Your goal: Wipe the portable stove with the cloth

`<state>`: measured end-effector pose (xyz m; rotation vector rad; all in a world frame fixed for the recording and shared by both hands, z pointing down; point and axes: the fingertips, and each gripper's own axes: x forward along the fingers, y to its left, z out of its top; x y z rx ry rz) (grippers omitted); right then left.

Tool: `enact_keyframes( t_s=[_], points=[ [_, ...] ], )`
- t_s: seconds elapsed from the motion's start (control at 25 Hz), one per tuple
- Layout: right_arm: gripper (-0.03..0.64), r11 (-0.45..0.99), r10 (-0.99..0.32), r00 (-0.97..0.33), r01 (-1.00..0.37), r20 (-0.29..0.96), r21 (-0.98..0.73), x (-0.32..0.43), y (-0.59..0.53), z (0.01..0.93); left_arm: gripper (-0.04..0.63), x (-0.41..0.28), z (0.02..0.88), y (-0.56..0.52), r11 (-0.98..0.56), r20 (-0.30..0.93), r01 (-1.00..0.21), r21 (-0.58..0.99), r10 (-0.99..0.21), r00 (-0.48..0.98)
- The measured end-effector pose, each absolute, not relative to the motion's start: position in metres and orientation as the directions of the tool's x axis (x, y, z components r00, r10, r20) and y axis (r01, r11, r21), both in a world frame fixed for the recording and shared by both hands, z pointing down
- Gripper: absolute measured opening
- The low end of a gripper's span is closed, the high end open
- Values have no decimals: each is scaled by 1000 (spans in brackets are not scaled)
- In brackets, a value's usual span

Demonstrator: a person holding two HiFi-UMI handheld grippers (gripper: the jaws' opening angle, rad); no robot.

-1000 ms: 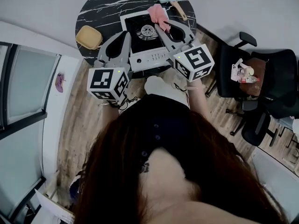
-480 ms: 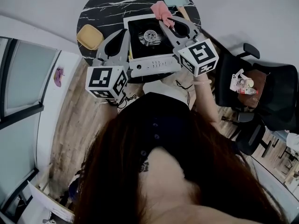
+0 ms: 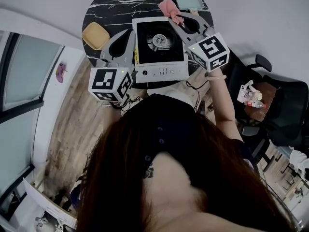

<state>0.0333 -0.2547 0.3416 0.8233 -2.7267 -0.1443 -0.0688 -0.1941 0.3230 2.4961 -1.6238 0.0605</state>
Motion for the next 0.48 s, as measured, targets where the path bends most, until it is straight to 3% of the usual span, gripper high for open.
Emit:
enact_keyframes(
  t_s=[0.48],
  points=[
    [48, 925, -374, -852, -313, 366, 217, 1, -292, 380, 12, -81, 332, -218, -352, 149, -928, 118, -918, 367]
  ],
)
